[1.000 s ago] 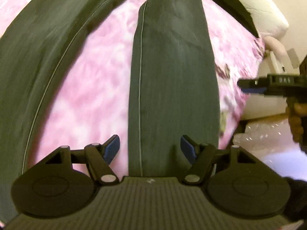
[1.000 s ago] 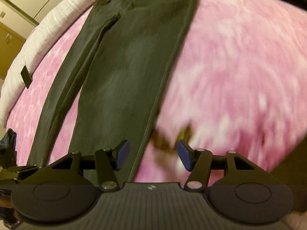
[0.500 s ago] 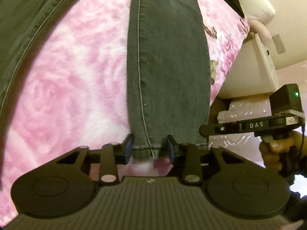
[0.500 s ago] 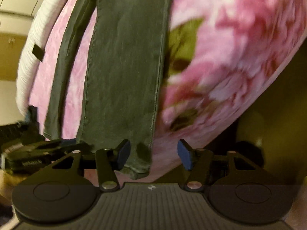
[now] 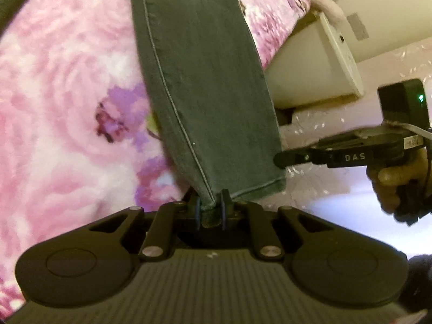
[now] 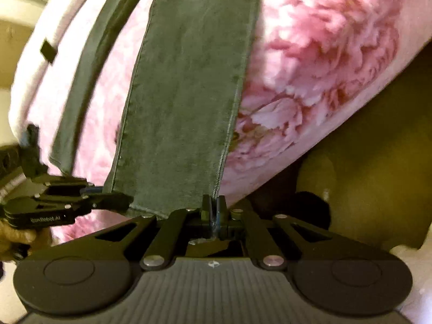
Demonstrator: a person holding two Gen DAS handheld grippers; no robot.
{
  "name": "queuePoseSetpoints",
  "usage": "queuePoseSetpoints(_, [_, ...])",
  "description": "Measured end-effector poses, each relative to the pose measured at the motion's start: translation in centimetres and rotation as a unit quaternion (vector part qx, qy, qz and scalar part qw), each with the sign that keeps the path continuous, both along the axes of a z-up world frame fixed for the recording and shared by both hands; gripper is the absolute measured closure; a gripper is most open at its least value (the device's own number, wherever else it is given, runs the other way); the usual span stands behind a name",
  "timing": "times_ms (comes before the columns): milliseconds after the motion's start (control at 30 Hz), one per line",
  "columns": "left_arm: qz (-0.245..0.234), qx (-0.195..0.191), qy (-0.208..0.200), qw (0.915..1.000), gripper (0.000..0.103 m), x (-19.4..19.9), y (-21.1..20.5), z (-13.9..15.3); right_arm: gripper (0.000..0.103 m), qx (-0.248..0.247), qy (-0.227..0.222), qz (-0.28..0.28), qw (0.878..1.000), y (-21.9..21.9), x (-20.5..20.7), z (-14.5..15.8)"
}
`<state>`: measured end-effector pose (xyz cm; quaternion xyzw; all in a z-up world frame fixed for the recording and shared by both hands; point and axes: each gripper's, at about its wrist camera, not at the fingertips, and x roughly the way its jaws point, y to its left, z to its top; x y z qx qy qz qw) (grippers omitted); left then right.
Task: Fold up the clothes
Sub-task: 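Pull the leg hems with both grippers to straighten the legs, then release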
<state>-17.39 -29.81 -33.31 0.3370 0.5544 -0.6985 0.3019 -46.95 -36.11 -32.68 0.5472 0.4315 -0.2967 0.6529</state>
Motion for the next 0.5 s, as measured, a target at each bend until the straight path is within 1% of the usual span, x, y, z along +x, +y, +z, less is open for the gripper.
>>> queuePoseSetpoints(67, [-0.013, 0.003, 0.012, 0.9998, 0.093, -0.7, -0.2, -0.2, 0.102, -0.018, 0.031, 0.036, 0.999, 0.5, 0.3, 0.5])
queuePoseSetpoints(100, [-0.019, 0.005, 0.023, 0.9995, 0.093, -1.3, -0.2, -0.4, 0.102, -0.024, 0.038, 0.042, 0.998, 0.6, -0.1, 0.9])
queuePoseSetpoints(200, [-0.044, -0.006, 0.048, 0.9979, 0.093, -4.0, -0.3, -0.2, 0.102, -0.033, 0.055, 0.038, 0.997, 0.9, -2.3, 2.6])
queuePoseSetpoints(267, [-0.049, -0.013, 0.047, 0.9976, 0.093, -4.7, -0.3, 0.2, 0.102, -0.032, 0.06, 0.015, 0.998, 0.7, -4.1, 3.4])
queuePoseSetpoints(300, [-0.046, -0.016, 0.044, 0.9979, 0.093, -4.3, -0.2, 0.5, 0.102, -0.028, 0.059, 0.002, 0.998, 0.6, -4.8, 3.6])
queuePoseSetpoints(367, [-0.039, -0.02, 0.038, 0.9983, 0.093, -3.2, 0.1, 1.1, 0.102, -0.012, 0.043, -0.033, 0.998, 0.7, -5.4, 3.2])
queuePoseSetpoints(433, [-0.027, -0.021, 0.026, 0.9991, 0.093, -1.1, 0.6, 1.3, 0.102, -0.006, 0.029, -0.038, 0.999, 1.0, -4.6, 2.8])
queuePoseSetpoints(500, [-0.013, -0.018, 0.025, 0.9994, 0.093, 0.3, 0.8, 1.1, 0.102, -0.007, 0.008, -0.033, 0.999, 1.3, -3.6, 2.8])
